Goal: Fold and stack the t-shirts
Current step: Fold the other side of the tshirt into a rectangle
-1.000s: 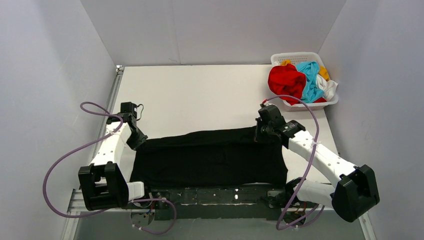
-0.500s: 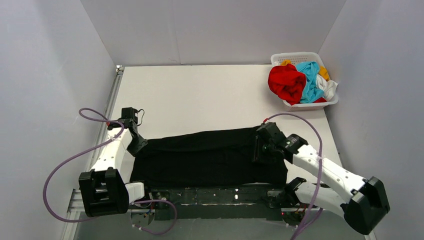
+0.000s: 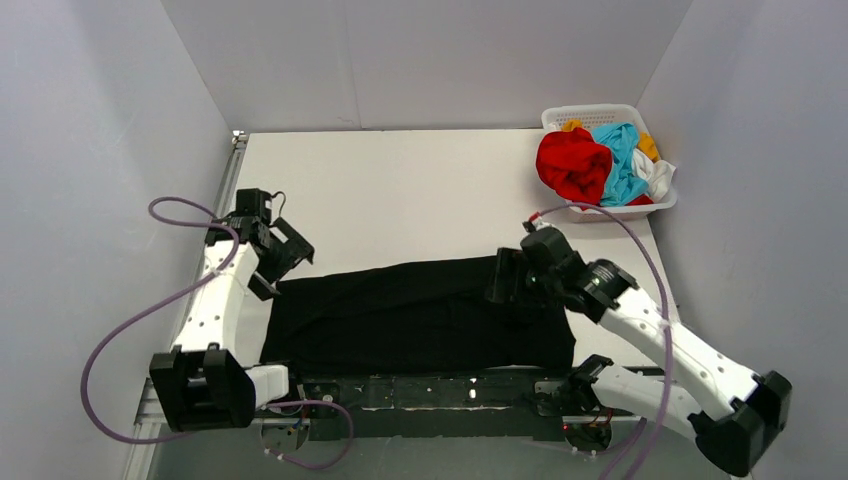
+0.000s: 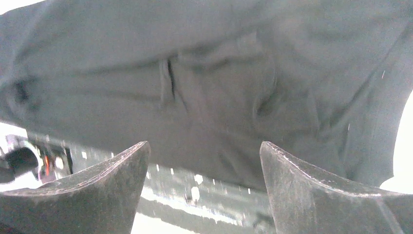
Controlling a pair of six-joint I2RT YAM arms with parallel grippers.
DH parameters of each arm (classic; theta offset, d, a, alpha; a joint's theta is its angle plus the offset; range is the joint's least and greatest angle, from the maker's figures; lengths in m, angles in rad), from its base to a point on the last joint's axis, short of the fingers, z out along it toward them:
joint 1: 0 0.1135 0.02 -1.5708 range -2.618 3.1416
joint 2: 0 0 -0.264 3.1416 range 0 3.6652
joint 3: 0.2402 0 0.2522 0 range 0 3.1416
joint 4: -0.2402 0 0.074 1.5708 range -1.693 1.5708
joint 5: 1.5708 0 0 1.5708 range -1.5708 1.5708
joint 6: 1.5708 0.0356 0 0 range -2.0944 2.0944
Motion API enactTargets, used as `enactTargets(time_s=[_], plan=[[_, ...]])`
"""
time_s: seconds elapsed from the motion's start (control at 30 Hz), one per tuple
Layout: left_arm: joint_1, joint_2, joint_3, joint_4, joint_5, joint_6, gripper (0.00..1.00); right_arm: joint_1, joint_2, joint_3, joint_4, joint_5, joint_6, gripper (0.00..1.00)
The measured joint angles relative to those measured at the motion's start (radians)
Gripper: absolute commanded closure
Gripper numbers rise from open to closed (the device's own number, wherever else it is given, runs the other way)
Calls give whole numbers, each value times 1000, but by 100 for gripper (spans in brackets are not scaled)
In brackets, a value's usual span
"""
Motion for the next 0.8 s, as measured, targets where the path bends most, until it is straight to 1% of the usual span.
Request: enactTargets(time_s=[0.1,0.17,0.23,0.3,0.43,0.57,0.7,0.8], plan=[[-52,111,17,46,115,11,2,-94,161,71,108,-8,-55,9],[-79,191,14,73,171,17,2,-171,256,75,186,-42,-82,9],[-93,257,0,102,205,23,2,-223,339,75,238,-68,-104,9],[-94,305,-27,121,216,27,2,-246,425,75,280,-87,-127,9],[-93,345,-72,140,218,31,2,-248,557,74,322,-145,-164,10],[-93,350,-87,142,209,37,2,-243,569,34,341,-217,-186,10],[-93,352,-87,143,187,42,2,-227,516,-36,312,-272,-218,11],[-93,353,-87,143,171,45,2,-187,470,-50,275,-333,-250,10]])
